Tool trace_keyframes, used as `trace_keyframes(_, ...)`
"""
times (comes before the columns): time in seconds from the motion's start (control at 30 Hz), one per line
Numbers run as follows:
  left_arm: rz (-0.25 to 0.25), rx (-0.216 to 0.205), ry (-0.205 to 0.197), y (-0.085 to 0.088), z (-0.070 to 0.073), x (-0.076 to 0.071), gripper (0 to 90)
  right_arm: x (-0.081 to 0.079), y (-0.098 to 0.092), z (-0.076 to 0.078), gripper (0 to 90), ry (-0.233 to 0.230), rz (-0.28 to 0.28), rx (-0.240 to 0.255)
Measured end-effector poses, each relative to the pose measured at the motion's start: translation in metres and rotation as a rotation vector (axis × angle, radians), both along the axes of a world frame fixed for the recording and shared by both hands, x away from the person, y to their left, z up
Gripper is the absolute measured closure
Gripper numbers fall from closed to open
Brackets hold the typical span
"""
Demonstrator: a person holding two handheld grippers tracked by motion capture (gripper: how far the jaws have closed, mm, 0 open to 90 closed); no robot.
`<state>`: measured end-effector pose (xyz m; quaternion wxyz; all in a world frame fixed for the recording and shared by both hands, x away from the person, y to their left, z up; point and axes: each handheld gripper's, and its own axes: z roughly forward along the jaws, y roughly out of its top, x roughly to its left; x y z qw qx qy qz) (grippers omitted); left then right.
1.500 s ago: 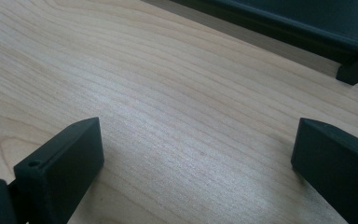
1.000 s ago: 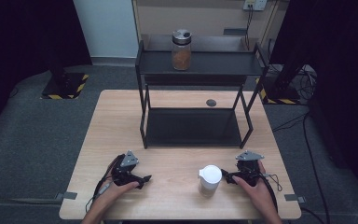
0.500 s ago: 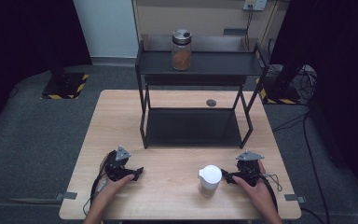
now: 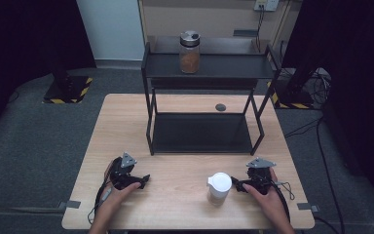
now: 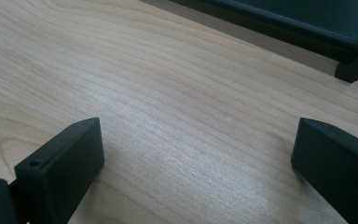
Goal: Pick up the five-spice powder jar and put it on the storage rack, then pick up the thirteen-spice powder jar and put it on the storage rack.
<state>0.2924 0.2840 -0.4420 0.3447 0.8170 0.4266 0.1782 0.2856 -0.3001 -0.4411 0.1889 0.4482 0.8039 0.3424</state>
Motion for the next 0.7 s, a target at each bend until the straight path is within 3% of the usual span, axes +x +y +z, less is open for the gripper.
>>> trace_keyframes(0.33,0.001,0.000,-0.001,0.000,0.000,0.000,1.6,-0.001,0.000,0.000,5.0,-0.001,-0.011,0.003)
trace_keyframes(0.43,0.006,0.000,-0.002,-0.001,0.000,-0.001,1.6,-0.003,-0.003,0.001,5.7,-0.006,0.012,0.001)
trace_keyframes(0.63,0.011,0.000,-0.001,-0.001,0.000,-0.002,1.7,-0.023,-0.010,0.013,5.2,-0.046,0.050,-0.008)
trace_keyframes(0.7,0.011,0.000,-0.001,-0.001,0.000,-0.002,1.7,-0.027,-0.013,0.018,5.1,-0.033,0.064,-0.019)
